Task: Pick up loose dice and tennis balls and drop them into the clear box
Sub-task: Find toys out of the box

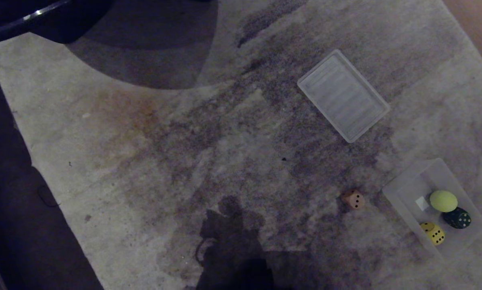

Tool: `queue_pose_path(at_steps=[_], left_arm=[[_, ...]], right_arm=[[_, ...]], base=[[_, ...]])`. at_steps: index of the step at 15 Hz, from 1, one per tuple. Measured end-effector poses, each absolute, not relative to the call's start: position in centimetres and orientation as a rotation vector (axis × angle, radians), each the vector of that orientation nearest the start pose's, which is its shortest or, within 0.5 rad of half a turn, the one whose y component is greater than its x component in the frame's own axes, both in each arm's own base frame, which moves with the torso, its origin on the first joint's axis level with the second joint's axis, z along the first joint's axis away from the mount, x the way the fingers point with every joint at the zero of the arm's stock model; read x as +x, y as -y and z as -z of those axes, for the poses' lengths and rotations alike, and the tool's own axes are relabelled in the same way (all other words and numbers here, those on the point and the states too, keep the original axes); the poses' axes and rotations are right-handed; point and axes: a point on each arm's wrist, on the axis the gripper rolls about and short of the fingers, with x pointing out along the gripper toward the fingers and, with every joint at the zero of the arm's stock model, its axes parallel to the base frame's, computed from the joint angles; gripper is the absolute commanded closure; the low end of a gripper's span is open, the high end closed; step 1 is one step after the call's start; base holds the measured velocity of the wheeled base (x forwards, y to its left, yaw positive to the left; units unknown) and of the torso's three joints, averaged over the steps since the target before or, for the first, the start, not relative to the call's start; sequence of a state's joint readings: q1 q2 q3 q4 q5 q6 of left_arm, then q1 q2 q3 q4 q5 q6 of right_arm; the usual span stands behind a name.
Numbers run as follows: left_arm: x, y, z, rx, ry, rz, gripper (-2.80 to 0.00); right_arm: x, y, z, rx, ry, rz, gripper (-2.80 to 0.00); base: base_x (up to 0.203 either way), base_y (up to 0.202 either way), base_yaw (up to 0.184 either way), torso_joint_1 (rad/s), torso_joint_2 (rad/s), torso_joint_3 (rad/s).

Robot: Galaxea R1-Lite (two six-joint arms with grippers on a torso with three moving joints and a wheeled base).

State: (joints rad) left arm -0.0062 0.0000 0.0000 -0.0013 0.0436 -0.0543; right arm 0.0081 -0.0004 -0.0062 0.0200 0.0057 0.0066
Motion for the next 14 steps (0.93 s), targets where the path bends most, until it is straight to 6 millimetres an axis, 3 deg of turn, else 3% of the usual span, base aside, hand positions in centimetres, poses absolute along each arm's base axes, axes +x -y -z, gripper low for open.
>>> queue_pose_path(at_steps=[10, 14], left_arm=[[-2.3, -0.1, -7.6, -0.058, 0.002, -0.039, 0.0], [-2.3, -0.1, -7.6, -0.061, 0.002, -0.039, 0.0]], right_arm=[[-2.3, 0.0, -7.5, 0.009, -0.014, -0.012, 0.0], [-3.2, 0.0, -10.3, 0.01, -0.019, -0.012, 0.0]], base=[[0.0, 0.0, 0.0, 0.001, 0.0, -0.145], [0.0, 0.0, 0.0, 0.0, 0.0, 0.0]])
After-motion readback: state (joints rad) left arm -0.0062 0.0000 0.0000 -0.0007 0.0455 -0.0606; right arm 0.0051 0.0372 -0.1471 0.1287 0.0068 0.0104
